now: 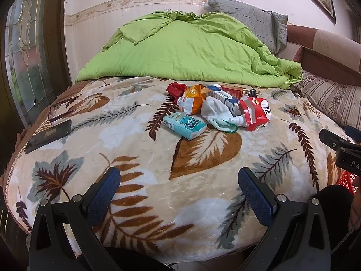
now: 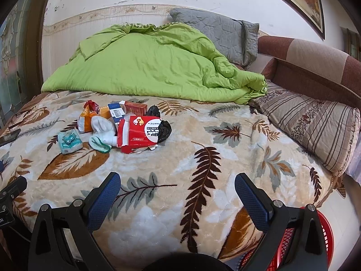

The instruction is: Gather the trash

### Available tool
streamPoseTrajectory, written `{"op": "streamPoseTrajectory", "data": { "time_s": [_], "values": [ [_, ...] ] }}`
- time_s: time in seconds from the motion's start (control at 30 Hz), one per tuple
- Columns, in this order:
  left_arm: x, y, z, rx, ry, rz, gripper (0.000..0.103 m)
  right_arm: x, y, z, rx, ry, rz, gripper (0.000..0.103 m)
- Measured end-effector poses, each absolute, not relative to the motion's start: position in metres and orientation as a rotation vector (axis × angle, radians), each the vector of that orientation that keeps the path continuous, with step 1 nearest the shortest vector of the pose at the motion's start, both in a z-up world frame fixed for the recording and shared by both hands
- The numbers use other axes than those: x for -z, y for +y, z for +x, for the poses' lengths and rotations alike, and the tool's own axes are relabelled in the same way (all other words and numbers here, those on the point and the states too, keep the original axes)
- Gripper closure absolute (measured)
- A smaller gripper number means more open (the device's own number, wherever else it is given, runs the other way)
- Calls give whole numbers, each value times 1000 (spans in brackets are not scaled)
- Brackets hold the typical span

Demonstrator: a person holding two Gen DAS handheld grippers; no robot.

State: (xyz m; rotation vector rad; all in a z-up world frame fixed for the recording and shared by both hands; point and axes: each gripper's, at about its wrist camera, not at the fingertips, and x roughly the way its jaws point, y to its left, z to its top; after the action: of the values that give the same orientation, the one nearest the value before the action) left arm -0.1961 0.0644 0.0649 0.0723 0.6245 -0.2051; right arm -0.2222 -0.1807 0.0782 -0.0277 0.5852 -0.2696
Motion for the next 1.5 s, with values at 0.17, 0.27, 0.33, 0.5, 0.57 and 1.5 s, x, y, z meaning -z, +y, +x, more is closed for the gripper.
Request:
{"op": "streamPoseTrajectory", "data": {
  "time_s": [0.17, 0.27, 0.33, 0.5, 0.57, 1.5],
  "values": [
    [-65, 64, -196, 204, 625, 71, 0, -78, -181, -223, 271, 586, -28, 1],
    [-65, 64, -196, 206, 624, 70, 0, -78, -181, -223, 270, 585, -26, 1],
    [-65, 64, -196, 205, 624, 71, 0, -78, -181, -223, 271, 586, -29, 1],
    [-66, 65, -196, 206, 623, 69, 0, -78, -181, -223, 270, 586, -29, 1],
    [-66, 64, -196, 205, 624, 70, 0, -78, -181, -223, 271, 586, -29, 1],
    [-45, 73, -156, 240, 767, -94, 6, -65, -200, -191, 130, 726, 140, 1]
  ]
}}
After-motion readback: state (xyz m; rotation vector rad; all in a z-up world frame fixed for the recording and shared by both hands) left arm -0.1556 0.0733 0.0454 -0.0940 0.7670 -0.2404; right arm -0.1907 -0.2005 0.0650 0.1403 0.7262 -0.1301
